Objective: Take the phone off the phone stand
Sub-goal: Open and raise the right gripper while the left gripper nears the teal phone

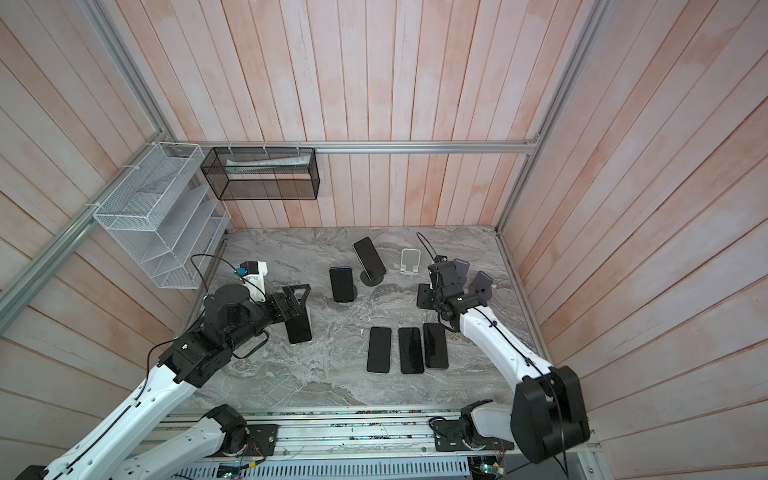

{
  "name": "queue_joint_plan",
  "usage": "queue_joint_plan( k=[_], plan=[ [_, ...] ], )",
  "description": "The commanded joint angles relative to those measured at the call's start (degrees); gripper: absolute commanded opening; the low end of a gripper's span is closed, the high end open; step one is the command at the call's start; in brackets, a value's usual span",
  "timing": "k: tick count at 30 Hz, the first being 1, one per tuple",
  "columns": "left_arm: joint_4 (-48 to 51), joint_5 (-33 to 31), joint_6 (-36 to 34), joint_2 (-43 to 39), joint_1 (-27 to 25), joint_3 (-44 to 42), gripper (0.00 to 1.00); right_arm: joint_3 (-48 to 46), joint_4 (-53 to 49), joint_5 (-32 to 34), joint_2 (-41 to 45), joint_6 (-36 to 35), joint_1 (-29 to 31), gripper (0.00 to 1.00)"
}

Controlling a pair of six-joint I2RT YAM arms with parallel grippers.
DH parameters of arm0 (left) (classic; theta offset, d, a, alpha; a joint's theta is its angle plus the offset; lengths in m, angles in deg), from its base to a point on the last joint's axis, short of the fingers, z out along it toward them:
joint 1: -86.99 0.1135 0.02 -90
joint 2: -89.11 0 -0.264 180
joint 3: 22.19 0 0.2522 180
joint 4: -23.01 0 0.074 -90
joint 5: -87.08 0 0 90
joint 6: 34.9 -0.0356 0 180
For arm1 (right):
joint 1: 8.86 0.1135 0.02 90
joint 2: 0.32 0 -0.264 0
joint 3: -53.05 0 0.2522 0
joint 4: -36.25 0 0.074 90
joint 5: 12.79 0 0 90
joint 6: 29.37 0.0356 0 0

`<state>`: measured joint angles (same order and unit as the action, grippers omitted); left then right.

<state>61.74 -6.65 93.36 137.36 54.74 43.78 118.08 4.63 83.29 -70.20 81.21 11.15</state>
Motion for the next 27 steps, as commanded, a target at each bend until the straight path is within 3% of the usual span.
queue_joint_plan(
  k=[1, 5, 9, 14, 23, 27],
  plan=[
    [3.9, -6.79, -3.96, -0.04, 0.15, 2.5, 1.0, -4.96, 11.52, -0.41, 7.2, -0.52, 0.1, 0.65],
    [6.93, -9.33, -4.08, 1.25, -0.01, 4.04, 1.0, -10.66, 24.15, -3.53, 13.94, 1.23, 0.11, 0.74],
    [9.69, -12.99, -3.62, 2.16, 0.0, 3.96, 1.0, -13.8, 30.41, -9.22, 15.77, 2.44, 0.05, 0.75],
    [12.8, -14.92, -1.13, 5.96, -0.06, 4.03, 1.0, -16.61, 32.96, -14.45, 14.04, 2.9, 0.11, 0.78],
    [18.12, -20.5, 3.63, 16.11, -1.67, 6.02, 1.0, -19.09, 33.39, -12.91, 13.09, 3.15, -0.04, 0.83],
    [16.05, -22.34, 3.63, 18.45, -1.7, 4.33, 1.0, -19.33, 33.09, -13.04, 13.1, 3.26, 0.09, 0.88]
  ],
)
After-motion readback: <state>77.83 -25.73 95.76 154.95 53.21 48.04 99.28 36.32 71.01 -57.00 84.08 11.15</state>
